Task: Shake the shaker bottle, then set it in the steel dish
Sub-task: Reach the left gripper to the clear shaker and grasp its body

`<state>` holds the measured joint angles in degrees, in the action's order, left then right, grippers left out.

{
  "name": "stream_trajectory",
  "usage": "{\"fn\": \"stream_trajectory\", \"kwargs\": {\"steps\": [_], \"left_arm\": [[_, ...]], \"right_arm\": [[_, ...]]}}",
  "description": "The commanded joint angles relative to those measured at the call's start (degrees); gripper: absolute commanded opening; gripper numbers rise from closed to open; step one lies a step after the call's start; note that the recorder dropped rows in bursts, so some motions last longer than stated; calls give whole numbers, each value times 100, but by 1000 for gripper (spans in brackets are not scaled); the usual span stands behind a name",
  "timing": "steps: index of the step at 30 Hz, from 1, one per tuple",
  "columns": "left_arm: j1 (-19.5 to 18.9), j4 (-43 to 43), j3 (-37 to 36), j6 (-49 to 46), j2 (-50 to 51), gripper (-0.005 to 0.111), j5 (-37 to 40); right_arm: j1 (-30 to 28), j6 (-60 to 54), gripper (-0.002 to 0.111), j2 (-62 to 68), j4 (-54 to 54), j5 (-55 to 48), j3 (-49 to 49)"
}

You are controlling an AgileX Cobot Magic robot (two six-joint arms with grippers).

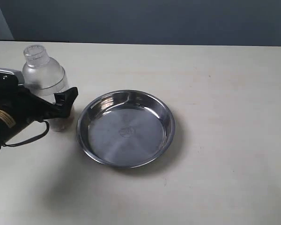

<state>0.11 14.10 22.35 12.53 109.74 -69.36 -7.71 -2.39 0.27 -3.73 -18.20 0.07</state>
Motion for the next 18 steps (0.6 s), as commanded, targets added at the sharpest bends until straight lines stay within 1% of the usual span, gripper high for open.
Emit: {"fn": "stream_trajectory", "kwargs": {"steps": [1, 3, 5, 6, 7, 8, 9, 10, 11, 14, 17, 18], "left_arm": [[-14, -31, -17, -140, 185, 105, -60], [-14, -91, -4, -140, 194, 105, -60], [-11, -140, -4, -140, 194, 99, -60], [-11, -140, -4, -140, 194, 87, -60], [-11, -109, -4, -140, 194, 81, -60], [-11, 103, -4, -140, 194, 61, -60], [-11, 179, -4, -140, 194, 53, -60], [-11, 359, -4, -140, 194, 40, -60], [-11, 479, -4, -140, 194, 32, -60], [-11, 627, -4, -140, 194, 13, -60], [-11, 627, -4, -98, 194, 2, -60], [-11, 580, -4, -98, 194, 0, -60]], "right_arm": [[-20, -11, -1, -27, -4, 75, -7], [-20, -11, -1, -27, -4, 75, -7], [-20, -11, -1, -27, -4, 75, -7], [-20, -11, -1, -27, -4, 75, -7], [-20, -11, -1, -27, -4, 75, -7], [-20, -11, -1, -27, -4, 75, -7], [-20, -11, -1, -27, -4, 75, -7], [-20, -11, -1, -27, -4, 75, -7], [-20, -11, -1, -27, -4, 75, -7], [-20, -11, -1, -27, -4, 75, -7], [-20, -11, -1, -27, -4, 75, -7], [-20, -11, -1, -27, -4, 75, -7]]}}
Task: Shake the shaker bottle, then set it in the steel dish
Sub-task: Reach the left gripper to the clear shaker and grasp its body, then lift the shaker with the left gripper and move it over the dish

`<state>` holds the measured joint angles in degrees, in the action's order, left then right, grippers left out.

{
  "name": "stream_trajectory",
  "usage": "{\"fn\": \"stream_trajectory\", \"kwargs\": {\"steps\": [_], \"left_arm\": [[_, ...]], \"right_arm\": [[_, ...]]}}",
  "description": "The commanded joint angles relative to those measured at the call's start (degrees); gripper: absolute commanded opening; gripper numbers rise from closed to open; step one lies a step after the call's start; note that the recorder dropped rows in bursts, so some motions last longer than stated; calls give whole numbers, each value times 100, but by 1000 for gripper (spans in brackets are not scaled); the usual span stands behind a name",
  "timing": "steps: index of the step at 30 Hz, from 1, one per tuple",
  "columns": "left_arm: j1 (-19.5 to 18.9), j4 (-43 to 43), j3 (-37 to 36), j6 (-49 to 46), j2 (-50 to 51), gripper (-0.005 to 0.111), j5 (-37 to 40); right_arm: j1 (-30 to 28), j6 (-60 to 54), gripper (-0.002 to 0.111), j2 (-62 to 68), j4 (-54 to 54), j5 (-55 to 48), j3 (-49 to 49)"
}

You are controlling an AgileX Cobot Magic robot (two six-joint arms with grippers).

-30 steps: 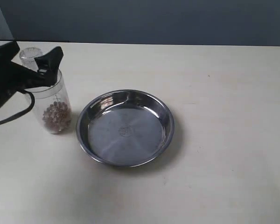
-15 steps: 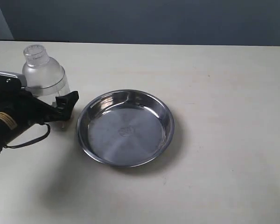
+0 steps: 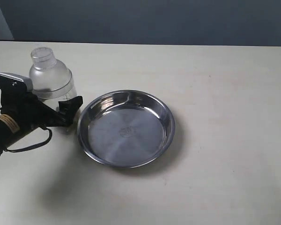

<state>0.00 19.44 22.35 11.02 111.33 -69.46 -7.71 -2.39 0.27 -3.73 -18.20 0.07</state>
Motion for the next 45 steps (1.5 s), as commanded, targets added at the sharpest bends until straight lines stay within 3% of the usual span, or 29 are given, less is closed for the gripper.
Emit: {"fn": "stream_trajectory", "kwargs": {"steps": [1, 7, 11, 13, 16, 18, 20, 23, 25, 27, 29, 30, 31, 32, 35, 36, 37, 38, 39, 40, 41, 42, 43, 45], "left_arm": [[0, -62, -4, 53, 34, 1, -51], [0, -685, -4, 358, -422, 1, -51], [0, -643, 18, 1136, -1497, 0, -51], [0, -401, 148, 1796, -2135, 0, 305], [52, 760, 721, 2644, -3148, 0, 1260], [301, 1920, 1249, 3564, -3709, 0, 2285], [822, 3040, 1601, 4442, -3957, 0, 3076], [1756, 4037, 1706, 5206, -3945, 0, 3590], [2198, 4443, 1706, 5243, -3930, 0, 4140], [2396, 4326, 1706, 5233, -3951, 0, 5367], [2207, 3509, 1710, 5050, -3936, 0, 7080], [1929, 3203, 1710, 5070, -3902, 0, 7419], [1635, 2824, 1675, 5263, -3856, 0, 7267], [1462, 2500, 1593, 5442, -3821, 0, 6570], [1909, 3821, 1375, 5684, -3763, 0, 3636], [2170, 4340, 1449, 5756, -3763, 0, 3514], [2352, 4597, 1491, 5756, -3763, 0, 3991], [2507, 4436, 1516, 5709, -3774, 0, 5169], [2505, 3715, 1543, 5496, -3724, 0, 6452], [2347, 2868, 1601, 5323, -3633, 0, 7156], [2054, 2146, 1628, 5323, -3518, 0, 7251], [1915, 1849, 1538, 5233, -3448, 0, 6642], [2093, 2128, 1378, 5137, -3438, 0, 5727], [2586, 3933, 1317, 5217, -3510, 0, 4462]], "right_arm": [[-20, -11, -1, -27, -4, 75, -7], [-20, -11, -1, -27, -4, 75, -7], [-20, -11, -1, -27, -4, 75, -7], [-20, -11, -1, -27, -4, 75, -7], [-20, -11, -1, -27, -4, 75, -7], [-20, -11, -1, -27, -4, 75, -7], [-20, -11, -1, -27, -4, 75, -7], [-20, -11, -1, -27, -4, 75, -7], [-20, -11, -1, -27, -4, 75, -7], [-20, -11, -1, -27, -4, 75, -7], [-20, -11, -1, -27, -4, 75, -7], [-20, -11, -1, -27, -4, 75, -7], [-20, -11, -1, -27, -4, 75, -7], [-20, -11, -1, -27, -4, 75, -7], [-20, -11, -1, -27, -4, 75, -7], [-20, -11, -1, -27, -4, 75, -7], [-20, -11, -1, -27, -4, 75, -7], [-20, -11, -1, -27, -4, 75, -7], [-20, -11, -1, -27, -4, 75, -7], [-20, -11, -1, -27, -4, 75, -7], [-20, -11, -1, -27, -4, 75, -7], [-20, -11, -1, -27, -4, 75, -7], [-20, -11, -1, -27, -4, 75, -7], [-20, -11, -1, -27, -4, 75, -7]]}}
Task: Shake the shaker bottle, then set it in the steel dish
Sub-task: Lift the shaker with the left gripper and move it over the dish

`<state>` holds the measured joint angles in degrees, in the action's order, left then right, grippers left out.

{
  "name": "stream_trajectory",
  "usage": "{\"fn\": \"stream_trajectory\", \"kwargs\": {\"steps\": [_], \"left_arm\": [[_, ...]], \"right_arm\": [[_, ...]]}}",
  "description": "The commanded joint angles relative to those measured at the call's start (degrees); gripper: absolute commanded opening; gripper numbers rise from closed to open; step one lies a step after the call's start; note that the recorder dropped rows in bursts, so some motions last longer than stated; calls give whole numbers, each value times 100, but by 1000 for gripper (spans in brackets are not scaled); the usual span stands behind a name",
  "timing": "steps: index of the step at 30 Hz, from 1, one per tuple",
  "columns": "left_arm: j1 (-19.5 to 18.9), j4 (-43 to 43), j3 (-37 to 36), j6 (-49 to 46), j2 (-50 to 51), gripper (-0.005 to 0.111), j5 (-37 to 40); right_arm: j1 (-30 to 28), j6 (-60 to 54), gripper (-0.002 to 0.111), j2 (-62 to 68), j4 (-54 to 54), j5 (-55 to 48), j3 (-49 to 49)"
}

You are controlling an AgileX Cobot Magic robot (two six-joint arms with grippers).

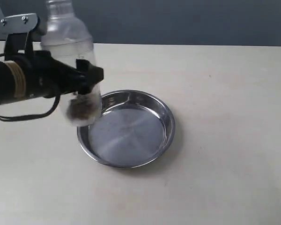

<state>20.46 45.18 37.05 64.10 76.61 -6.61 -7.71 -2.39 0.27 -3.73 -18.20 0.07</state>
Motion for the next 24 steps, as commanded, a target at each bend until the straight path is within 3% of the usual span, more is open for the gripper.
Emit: {"fn": "stream_trajectory", "kwargs": {"steps": [1, 2, 4, 5, 6, 7, 8, 9, 10, 11, 13, 15, 19, 21, 24], "left_arm": [[672, 1787, -101, -91, -50, 0, -1656], [751, 1550, -86, -103, -53, 0, -868], [513, -198, -17, -542, 81, 0, 531], [240, -1215, 1, -564, 204, 0, 521], [157, -1828, -65, -644, 302, 0, 0], [374, -1449, -141, -689, 314, 0, -689], [642, -454, -176, -730, 291, 0, -1319], [889, 647, -153, -730, 255, 0, -1667], [1016, 1107, -73, -730, 251, 0, -1542], [1063, 868, -6, -730, 251, 0, -935], [787, -675, 80, -1191, 440, 0, 163], [430, -1367, 93, -1559, 528, 0, -31], [407, -432, 480, -1569, -211, 0, -1460], [407, -494, 838, -1610, -580, 0, -1381], [662, -568, 442, -1266, -232, 0, -648]], "right_arm": [[-20, -11, -1, -27, -4, 75, -7], [-20, -11, -1, -27, -4, 75, -7], [-20, -11, -1, -27, -4, 75, -7], [-20, -11, -1, -27, -4, 75, -7], [-20, -11, -1, -27, -4, 75, -7], [-20, -11, -1, -27, -4, 75, -7], [-20, -11, -1, -27, -4, 75, -7], [-20, -11, -1, -27, -4, 75, -7], [-20, -11, -1, -27, -4, 75, -7], [-20, -11, -1, -27, -4, 75, -7], [-20, -11, -1, -27, -4, 75, -7], [-20, -11, -1, -27, -4, 75, -7], [-20, -11, -1, -27, -4, 75, -7], [-20, -11, -1, -27, -4, 75, -7], [-20, -11, -1, -27, -4, 75, -7]]}}
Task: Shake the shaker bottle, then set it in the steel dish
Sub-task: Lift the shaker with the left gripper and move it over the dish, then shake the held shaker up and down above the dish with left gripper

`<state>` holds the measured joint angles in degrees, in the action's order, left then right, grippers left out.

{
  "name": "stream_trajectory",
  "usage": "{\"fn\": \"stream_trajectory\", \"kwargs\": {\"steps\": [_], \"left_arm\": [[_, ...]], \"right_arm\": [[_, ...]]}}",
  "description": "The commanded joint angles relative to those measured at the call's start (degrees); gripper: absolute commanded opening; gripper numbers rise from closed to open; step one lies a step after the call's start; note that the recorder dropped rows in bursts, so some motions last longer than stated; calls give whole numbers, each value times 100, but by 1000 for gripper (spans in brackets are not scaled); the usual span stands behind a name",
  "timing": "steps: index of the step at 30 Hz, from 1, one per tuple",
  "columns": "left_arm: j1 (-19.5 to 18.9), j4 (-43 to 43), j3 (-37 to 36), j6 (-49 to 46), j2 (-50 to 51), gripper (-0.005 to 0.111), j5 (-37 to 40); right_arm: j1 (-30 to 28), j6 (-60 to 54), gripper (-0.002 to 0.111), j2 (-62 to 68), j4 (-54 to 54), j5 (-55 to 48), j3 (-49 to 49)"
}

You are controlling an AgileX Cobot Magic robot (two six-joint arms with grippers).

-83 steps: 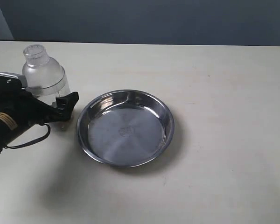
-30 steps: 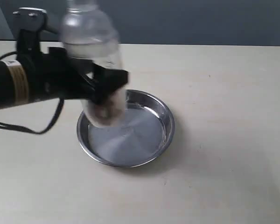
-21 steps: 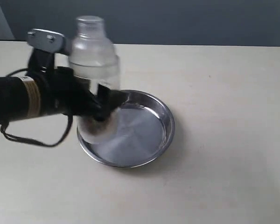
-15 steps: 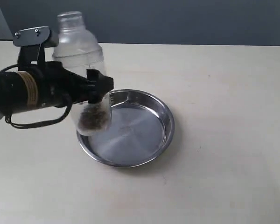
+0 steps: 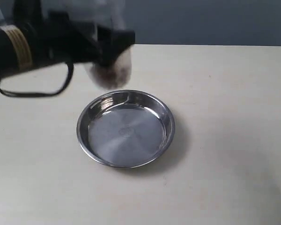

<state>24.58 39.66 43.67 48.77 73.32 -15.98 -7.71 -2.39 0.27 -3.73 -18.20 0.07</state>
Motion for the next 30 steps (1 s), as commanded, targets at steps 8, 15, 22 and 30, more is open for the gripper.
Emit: {"fn": "stream_trajectory", "kwargs": {"steps": [8, 15, 22, 30], "left_arm": [[447, 264, 548, -7, -195, 0, -84], [661, 347, 377, 28, 26, 0, -37], [748, -121, -117, -232, 793, 0, 433], [798, -371, 191, -654, 445, 0, 752]], "right_arm": [[-20, -11, -1, -27, -4, 75, -7], [-20, -11, -1, -27, -4, 75, -7], [-20, -11, -1, -27, -4, 75, -7], [-20, -11, -1, -27, -4, 75, -7]]}}
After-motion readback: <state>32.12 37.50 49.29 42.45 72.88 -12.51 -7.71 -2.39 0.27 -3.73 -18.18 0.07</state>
